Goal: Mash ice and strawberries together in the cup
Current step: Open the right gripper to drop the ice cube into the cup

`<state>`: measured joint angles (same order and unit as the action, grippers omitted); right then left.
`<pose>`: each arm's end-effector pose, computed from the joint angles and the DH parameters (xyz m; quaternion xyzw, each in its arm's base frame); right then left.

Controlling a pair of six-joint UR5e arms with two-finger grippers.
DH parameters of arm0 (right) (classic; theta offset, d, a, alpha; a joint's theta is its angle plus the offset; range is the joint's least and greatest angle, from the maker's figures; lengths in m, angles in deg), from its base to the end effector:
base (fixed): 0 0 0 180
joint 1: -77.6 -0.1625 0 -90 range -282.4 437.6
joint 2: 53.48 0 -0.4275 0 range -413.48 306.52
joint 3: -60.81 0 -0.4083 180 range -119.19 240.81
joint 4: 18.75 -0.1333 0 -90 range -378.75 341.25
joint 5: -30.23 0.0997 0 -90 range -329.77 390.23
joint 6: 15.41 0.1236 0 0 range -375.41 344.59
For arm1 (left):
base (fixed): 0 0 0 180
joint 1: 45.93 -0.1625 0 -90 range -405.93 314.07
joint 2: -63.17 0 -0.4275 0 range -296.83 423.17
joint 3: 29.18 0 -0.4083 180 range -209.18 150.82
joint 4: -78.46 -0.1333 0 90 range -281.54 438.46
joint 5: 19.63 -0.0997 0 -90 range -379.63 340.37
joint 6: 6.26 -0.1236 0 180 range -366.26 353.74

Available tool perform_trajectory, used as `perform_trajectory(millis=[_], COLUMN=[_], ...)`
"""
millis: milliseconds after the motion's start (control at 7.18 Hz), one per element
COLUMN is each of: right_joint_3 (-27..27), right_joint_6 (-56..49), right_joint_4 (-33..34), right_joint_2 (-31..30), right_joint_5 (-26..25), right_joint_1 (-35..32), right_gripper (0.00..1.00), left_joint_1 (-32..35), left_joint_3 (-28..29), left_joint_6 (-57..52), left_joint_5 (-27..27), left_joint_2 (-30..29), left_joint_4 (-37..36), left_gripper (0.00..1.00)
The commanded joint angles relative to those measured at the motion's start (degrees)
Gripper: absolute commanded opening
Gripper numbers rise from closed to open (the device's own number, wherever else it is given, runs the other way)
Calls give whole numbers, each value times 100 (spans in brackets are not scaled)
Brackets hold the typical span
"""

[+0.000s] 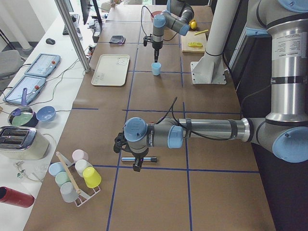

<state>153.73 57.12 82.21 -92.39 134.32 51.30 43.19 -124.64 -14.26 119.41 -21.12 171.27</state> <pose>-0.6063 -0.4148 0.1202 0.0299 -0.3804 0.0262 0.9240 -0.0328 -0.4695 0.6662 0.0460 0.4128 0.0797 0.9061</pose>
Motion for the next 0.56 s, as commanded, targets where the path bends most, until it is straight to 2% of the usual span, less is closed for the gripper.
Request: perform_trajectory(millis=[0, 418], right_joint_3=[-11, -11], right_joint_6=[-10, -71], right_joint_4=[-7, -332], right_joint_2=[6, -38], right_joint_5=[-12, -12], right_joint_1=[20, 2], right_gripper=[98, 98], left_joint_1=[0, 0], left_joint_3=[1, -34], left_joint_6=[0, -9], left_joint_5=[0, 0], left_joint_2=[0, 0], left_joint_4=[0, 9], left_gripper=[100, 100])
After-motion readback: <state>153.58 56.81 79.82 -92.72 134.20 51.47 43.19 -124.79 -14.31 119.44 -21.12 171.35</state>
